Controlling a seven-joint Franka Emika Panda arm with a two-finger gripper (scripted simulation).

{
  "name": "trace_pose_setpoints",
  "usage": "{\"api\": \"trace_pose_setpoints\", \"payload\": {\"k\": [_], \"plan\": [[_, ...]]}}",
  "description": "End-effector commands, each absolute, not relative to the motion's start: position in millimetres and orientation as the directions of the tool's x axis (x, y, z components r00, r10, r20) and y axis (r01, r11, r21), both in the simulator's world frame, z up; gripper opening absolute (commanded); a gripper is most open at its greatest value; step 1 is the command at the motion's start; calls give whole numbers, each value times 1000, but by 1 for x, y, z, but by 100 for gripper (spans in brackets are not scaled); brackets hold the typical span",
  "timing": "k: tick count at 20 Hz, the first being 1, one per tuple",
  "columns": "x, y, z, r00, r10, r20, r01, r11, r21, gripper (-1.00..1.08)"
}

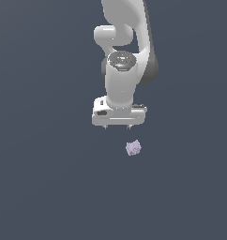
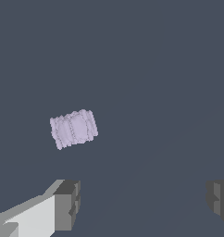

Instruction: Pick up the object and move it to a goal position.

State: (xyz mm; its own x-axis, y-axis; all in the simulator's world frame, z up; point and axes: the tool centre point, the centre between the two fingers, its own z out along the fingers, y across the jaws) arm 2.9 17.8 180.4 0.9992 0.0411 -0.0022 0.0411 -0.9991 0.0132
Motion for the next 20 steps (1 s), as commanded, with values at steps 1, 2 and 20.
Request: {"api": "trace_pose_setpoints", "payload": {"k": [1,2,20], "plan": [[3,18,180,999,41,-2,41,-999,13,100],[3,18,180,999,41,-2,41,-999,13,100],[9,22,163,997,76,-11,76,-997,22,100]]}}
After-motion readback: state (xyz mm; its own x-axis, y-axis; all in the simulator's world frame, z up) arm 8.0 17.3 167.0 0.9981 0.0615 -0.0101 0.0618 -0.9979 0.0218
